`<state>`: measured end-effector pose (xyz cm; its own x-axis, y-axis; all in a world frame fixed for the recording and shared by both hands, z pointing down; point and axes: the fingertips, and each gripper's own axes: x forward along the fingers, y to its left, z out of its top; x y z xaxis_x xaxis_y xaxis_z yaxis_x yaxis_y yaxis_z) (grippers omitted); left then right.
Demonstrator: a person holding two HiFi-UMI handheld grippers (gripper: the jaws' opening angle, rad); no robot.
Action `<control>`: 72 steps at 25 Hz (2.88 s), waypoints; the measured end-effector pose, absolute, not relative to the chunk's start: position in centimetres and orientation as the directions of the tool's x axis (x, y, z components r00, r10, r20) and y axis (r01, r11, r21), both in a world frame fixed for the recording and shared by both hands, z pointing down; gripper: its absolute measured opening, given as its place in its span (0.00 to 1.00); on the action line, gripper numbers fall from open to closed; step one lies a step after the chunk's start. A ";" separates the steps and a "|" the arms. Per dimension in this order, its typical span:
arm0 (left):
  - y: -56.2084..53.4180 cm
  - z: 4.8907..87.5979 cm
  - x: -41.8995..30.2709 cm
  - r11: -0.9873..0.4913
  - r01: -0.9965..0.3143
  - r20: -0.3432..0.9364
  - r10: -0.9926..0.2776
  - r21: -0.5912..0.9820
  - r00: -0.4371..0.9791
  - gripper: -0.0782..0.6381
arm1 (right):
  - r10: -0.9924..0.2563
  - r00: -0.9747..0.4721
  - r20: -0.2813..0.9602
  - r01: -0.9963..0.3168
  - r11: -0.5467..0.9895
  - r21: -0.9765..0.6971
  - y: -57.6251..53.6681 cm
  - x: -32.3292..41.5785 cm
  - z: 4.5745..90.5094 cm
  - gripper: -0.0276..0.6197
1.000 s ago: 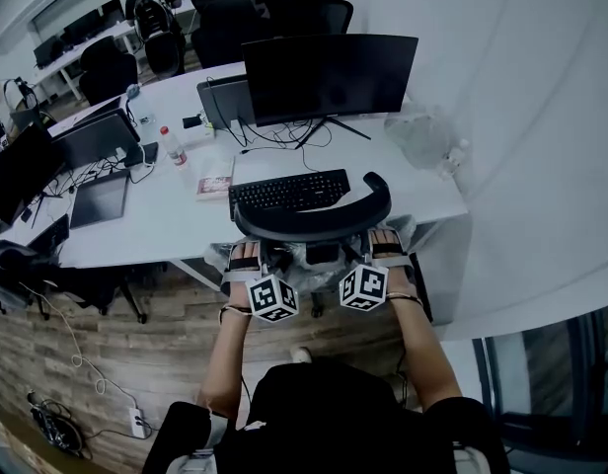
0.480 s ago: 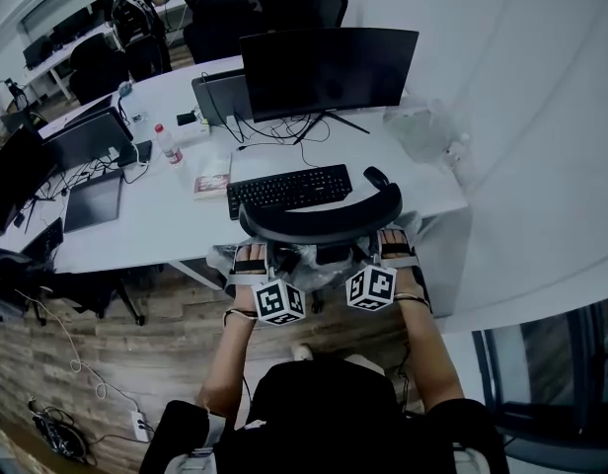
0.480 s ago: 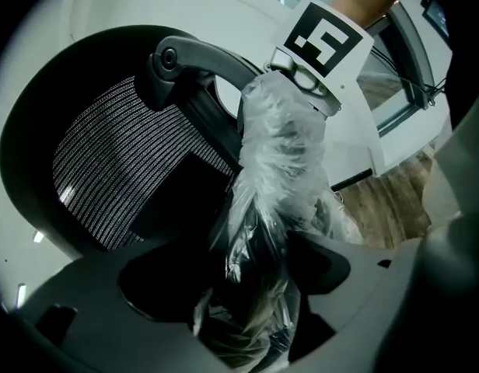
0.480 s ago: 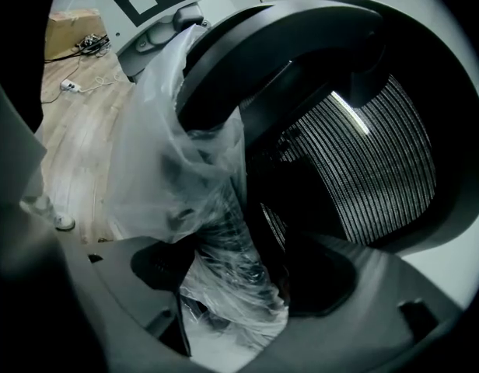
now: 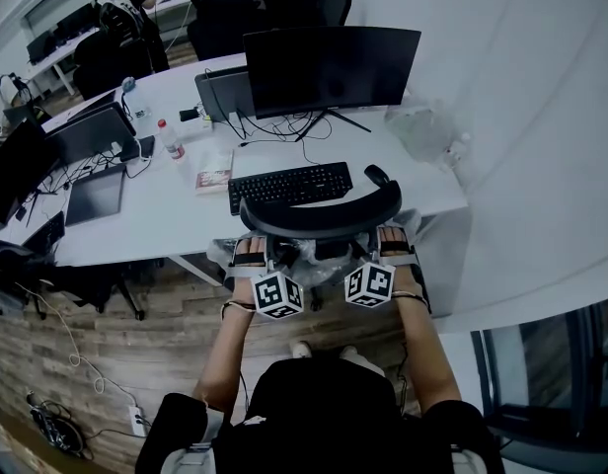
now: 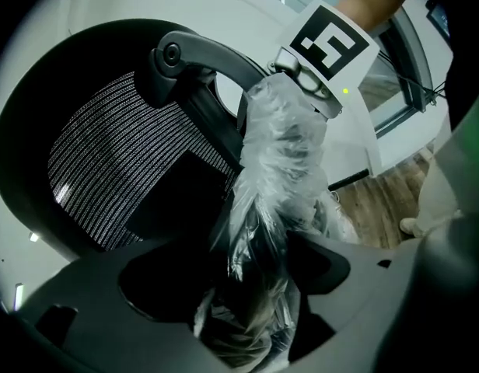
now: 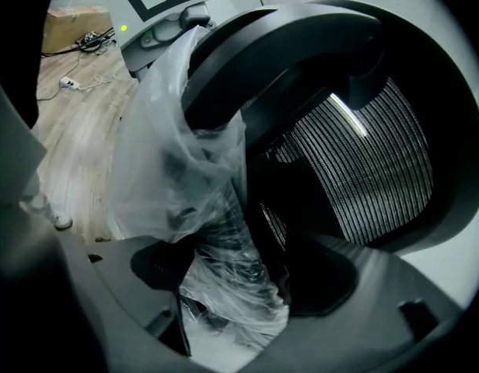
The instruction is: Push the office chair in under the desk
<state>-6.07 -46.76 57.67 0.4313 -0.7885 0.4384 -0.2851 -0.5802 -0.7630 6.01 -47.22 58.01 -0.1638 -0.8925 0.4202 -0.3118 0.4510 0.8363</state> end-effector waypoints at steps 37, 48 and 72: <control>-41.4 48.4 -8.7 -0.497 -0.774 0.247 -0.867 -0.391 0.432 0.38 | -0.815 -0.515 0.266 -0.713 0.580 0.394 -41.4 8.1 48.2 0.56; -40.9 46.3 -8.8 -0.448 -0.831 0.173 -0.894 -0.330 0.413 0.24 | -0.830 -0.528 0.182 -0.776 0.558 0.293 -40.8 8.5 46.2 0.56; -40.7 48.0 -7.7 -0.444 -0.868 0.194 -0.893 -0.221 0.407 0.13 | -0.897 -0.394 0.203 -0.869 0.435 0.235 -42.5 10.1 48.6 0.15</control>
